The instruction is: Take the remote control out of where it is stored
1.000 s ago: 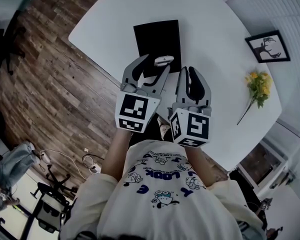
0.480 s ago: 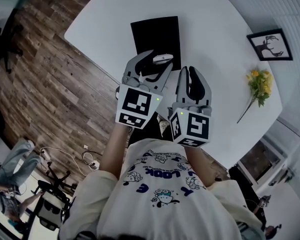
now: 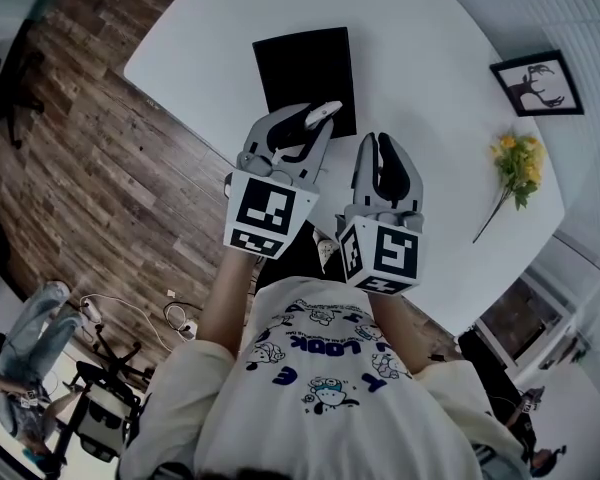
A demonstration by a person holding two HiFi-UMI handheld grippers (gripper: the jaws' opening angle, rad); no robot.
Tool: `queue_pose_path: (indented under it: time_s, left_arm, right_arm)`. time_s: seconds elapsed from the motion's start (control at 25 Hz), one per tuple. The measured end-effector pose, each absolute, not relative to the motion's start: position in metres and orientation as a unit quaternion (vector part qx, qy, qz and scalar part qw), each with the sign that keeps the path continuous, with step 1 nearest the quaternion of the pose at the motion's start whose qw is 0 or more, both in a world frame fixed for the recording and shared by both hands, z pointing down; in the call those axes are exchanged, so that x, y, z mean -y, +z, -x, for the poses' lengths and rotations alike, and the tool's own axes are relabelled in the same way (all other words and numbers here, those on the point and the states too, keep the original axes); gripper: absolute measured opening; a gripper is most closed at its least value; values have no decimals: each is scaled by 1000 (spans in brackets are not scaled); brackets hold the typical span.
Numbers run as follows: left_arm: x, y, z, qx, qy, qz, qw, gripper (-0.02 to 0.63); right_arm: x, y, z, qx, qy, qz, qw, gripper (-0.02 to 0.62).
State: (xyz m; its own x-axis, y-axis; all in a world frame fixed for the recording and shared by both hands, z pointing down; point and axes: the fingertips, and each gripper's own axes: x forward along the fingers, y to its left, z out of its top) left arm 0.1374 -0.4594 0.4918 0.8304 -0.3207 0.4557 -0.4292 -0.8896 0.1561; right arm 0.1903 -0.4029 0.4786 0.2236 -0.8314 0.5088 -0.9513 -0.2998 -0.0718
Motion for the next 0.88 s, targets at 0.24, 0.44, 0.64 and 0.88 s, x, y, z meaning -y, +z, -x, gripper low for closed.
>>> queue_pose_path:
  time_s: [0.24, 0.44, 0.64, 0.88]
  left_arm:
    - [457, 474, -137, 204, 197, -952, 119, 83]
    - [454, 447, -132, 217, 173, -955, 109, 81]
    - [452, 422, -125, 229, 154, -956, 98, 80]
    - [444, 397, -115, 246, 135, -956, 87, 78]
  right_arm:
    - [399, 473, -190, 582, 229, -771, 122, 67]
    - [397, 461, -187, 591, 219, -768, 115, 67]
    - [394, 447, -182, 600, 206, -766, 107, 67]
    - [388, 426, -173, 613, 186, -761, 98, 67]
